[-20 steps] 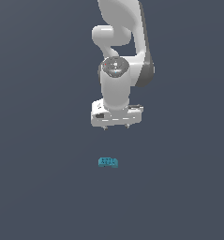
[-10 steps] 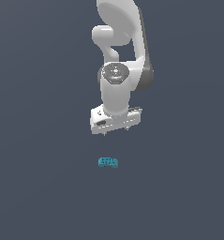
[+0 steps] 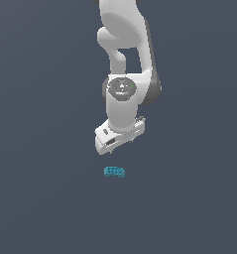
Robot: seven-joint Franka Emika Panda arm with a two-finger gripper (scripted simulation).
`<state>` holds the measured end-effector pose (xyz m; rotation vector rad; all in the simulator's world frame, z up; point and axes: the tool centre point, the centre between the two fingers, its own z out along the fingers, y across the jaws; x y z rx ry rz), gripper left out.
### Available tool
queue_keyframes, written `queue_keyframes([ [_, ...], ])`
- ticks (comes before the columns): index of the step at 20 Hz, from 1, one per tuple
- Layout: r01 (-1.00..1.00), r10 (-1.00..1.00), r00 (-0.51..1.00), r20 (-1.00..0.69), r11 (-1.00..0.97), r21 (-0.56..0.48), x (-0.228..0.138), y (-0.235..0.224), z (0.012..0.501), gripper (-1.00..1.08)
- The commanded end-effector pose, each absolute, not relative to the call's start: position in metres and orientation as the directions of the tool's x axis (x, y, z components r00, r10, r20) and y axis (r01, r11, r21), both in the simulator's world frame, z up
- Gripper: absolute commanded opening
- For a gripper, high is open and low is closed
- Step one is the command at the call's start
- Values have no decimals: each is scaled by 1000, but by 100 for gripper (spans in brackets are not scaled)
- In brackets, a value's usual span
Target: Pick up the object and move it to a goal position.
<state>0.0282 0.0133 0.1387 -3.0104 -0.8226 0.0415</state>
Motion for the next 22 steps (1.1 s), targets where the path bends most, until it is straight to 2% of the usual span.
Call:
queue_keyframes([
  [1,569,569,822,-19,-822,-25,34,12,134,100],
  [22,925,925,379,-7,-379,-12,77,-4,96,100],
])
